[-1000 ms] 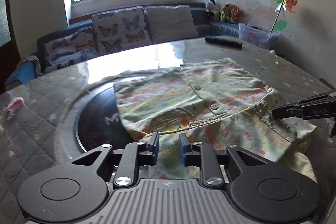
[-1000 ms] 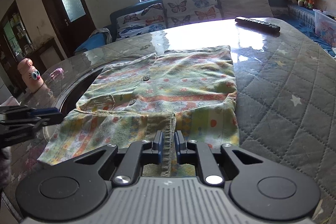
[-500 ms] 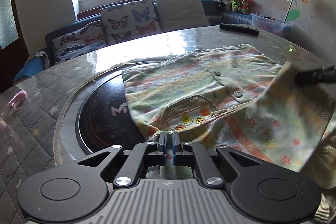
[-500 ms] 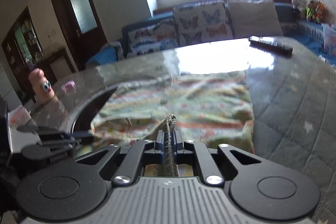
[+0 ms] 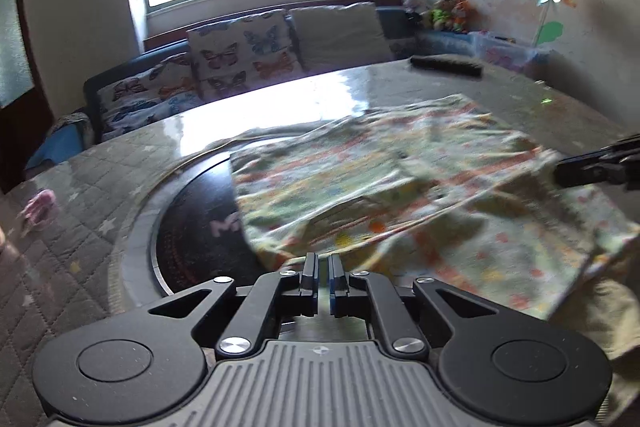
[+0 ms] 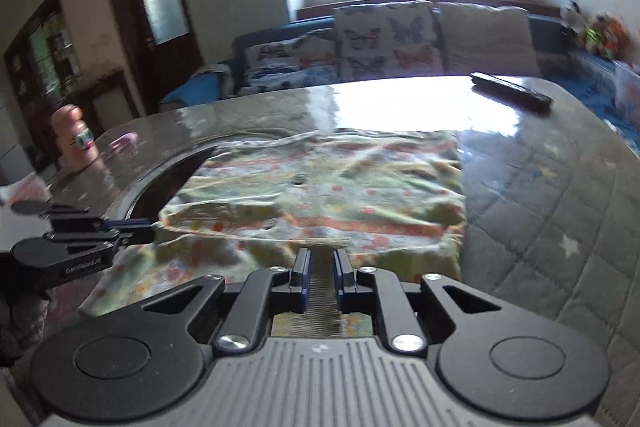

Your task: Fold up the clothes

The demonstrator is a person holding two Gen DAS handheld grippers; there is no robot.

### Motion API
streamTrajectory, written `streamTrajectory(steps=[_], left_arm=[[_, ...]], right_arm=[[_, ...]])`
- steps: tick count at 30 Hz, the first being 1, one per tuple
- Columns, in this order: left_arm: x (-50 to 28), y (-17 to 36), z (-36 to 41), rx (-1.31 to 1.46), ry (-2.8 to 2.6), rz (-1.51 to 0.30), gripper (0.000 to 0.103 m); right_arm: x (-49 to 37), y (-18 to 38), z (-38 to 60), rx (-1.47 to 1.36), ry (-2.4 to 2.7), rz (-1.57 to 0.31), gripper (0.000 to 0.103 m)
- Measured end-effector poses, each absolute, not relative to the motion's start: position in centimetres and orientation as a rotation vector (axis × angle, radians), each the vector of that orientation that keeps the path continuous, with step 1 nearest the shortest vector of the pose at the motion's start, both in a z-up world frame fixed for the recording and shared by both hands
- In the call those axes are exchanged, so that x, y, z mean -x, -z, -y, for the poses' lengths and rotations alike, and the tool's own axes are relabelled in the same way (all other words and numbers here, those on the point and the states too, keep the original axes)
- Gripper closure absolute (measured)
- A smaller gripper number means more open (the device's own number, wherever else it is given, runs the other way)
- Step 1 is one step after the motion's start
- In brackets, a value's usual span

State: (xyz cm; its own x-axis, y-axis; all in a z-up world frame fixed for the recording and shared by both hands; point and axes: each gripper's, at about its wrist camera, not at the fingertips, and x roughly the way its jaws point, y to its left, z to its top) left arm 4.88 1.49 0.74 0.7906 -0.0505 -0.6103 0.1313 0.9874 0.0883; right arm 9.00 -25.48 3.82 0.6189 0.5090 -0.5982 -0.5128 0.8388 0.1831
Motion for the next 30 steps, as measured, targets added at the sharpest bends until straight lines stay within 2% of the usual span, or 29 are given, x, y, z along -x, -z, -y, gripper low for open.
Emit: streamTrajectory(steps=[8,10,22,24,26,30], left_arm=[[-3.6,-0.6,3.0,-0.183,0.264,-0.64,0.095],[-3.0,0.1,3.6,-0.214,0.293,-0.647,0.095],[-0.5,-0.4,3.2,-0.305,0.333,-0.626,0.092],[0.4,-0.4,2.9,-0.342,0.344,-0.629,0.077],[1.6,-0.4,2.7,-0.386,0.358,-0.621,0.067],[3.6,-0.1,3.1,-0.46,0.429,-0.602,0.066]], right_arm=[[-8.9,-1.6,23.5,0.09,-0.666,-0.737,0.09],[-8.4,-1.3,23.8,0.105,-0.671,-0.739,0.086],[-10.0,-1.7,24.1,0.063,-0.66,-0.721,0.084],[-10.1,-1.0,24.2,0.079,-0.662,-0.738,0.084],[-9.3,-1.1,24.7,0.095,-0.671,-0.736,0.084],[-7.7,-1.2,25.5,0.121,-0.695,-0.74,0.084]])
